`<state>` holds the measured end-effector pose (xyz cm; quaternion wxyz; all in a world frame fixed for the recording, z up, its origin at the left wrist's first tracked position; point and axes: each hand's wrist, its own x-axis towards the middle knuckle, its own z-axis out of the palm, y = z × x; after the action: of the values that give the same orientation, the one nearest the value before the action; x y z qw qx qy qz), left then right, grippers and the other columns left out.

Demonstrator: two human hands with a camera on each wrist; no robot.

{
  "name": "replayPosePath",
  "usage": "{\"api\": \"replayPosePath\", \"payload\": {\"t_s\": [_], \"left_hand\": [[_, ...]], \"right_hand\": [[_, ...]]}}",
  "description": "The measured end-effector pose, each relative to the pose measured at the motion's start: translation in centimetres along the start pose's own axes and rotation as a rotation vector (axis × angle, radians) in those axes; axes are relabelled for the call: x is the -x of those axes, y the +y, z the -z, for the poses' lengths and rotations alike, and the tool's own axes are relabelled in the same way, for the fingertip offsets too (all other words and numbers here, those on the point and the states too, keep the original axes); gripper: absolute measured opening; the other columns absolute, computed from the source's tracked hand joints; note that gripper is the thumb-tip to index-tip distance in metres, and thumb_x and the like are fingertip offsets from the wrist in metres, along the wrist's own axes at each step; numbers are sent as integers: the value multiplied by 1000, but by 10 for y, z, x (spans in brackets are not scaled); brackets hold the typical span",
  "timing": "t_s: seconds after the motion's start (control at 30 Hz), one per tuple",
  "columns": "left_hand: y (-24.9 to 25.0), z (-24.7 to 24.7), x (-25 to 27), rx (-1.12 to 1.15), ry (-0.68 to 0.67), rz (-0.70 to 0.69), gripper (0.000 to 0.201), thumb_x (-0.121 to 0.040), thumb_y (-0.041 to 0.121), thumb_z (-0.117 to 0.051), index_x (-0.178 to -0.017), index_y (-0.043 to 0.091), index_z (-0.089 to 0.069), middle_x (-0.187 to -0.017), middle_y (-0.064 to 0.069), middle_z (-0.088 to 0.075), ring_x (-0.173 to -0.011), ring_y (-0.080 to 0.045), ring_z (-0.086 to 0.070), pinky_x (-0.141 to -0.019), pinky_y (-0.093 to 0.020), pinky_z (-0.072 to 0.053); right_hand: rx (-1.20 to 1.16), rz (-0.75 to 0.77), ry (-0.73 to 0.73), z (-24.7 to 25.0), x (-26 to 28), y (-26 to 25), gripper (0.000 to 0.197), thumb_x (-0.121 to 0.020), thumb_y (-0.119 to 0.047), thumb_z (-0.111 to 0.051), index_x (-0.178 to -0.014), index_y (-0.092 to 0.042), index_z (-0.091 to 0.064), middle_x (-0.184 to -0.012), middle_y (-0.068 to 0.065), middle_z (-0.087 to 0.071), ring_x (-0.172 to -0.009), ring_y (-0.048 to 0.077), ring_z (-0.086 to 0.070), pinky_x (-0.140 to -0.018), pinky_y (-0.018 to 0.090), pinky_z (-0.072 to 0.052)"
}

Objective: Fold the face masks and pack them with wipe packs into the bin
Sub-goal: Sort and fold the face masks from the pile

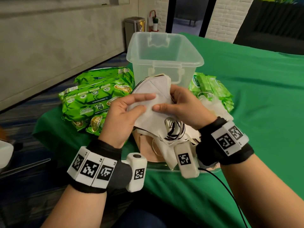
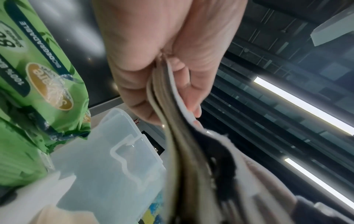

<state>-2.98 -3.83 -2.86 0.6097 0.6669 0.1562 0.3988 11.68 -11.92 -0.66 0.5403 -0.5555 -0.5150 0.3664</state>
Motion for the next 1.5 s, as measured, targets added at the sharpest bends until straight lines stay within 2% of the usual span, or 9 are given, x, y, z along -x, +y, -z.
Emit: {"api": "replayPosePath", "payload": {"t_s": [0.2, 0.43, 0.57, 0.67, 0.9, 1.0, 1.17, 1.4, 1.5], "left_hand": [[-4, 10, -2, -91, 117, -15, 35, -80, -9, -61, -85, 25, -69, -80, 24, -70, -88, 7, -62, -83, -14, -46], [-8, 15, -1, -130, 174, -29, 34, -81, -8, -61, -84, 26, -67, -77, 28, -69, -86, 10, -61, -88, -14, -44], [-15, 21, 0, -162, 181, 7, 34, -82, -7, -60, -85, 25, -67, -77, 28, -69, -85, 10, -60, -85, -13, -45], [-18, 22, 3, -179, 200, 29, 34, -82, -7, -60, -84, 26, -68, -77, 28, -68, -85, 9, -60, -82, -11, -44], [-16, 17, 9, -195, 200, 38, 34, -82, -5, -61, -82, 28, -68, -83, 23, -67, -85, 11, -59, -83, -10, -44], [-16, 19, 11, -207, 206, 46, 33, -82, -5, -61, -82, 28, -68, -81, 25, -67, -85, 12, -59, -84, -9, -44], [-16, 20, 12, -214, 201, 66, 35, -82, -4, -61, -82, 30, -69, -82, 26, -67, -87, 11, -60, -85, -9, -44], [-15, 18, 13, -232, 206, 85, 34, -83, -2, -61, -82, 30, -68, -89, 22, -66, -87, 13, -59, -85, -6, -43], [-16, 17, 12, -243, 221, 109, 32, -84, -1, -61, -85, 31, -68, -94, 19, -66, -92, 9, -59, -89, -10, -43]], "right_hand": [[280, -65, 20, 4, 10, 4, 36, -70, 4, -74, -104, -1, -62, -93, 11, -69, -81, 20, -65, -80, 41, -56], [82, -73, 219, 11, 26, 13, 24, -73, 6, -69, -92, -7, -63, -69, 5, -70, -64, 17, -65, -68, 28, -54], [593, -156, 201, 24, 32, 17, 39, -80, -35, -66, -113, -16, -60, -97, 8, -66, -89, 18, -60, -83, 28, -45], [1019, -353, 80, 29, 36, 25, 67, -75, -40, -72, -133, -20, -44, -130, 9, -48, -118, 23, -46, -91, 23, -33], [1161, -606, -186, 23, 25, 46, 108, -57, -46, -83, -143, -32, -19, -138, 14, -32, -124, 31, -37, -101, 39, -37], [1233, -473, -112, 19, 19, 48, 85, -65, -37, -80, -136, -21, -37, -136, 11, -41, -126, 27, -37, -100, 32, -33], [1200, -451, 9, 27, 10, 45, 39, -82, -7, -60, -120, -10, -54, -124, 13, -52, -113, 28, -47, -72, 22, -29], [1015, -285, 319, 49, 8, 13, 19, -76, 0, -58, -90, -6, -70, -66, 6, -56, -59, 15, -44, -48, 19, -30], [728, -181, 463, 56, 12, -6, 10, -76, -1, -63, -84, -2, -69, -66, 8, -55, -58, 15, -43, -50, 23, -34]]}}
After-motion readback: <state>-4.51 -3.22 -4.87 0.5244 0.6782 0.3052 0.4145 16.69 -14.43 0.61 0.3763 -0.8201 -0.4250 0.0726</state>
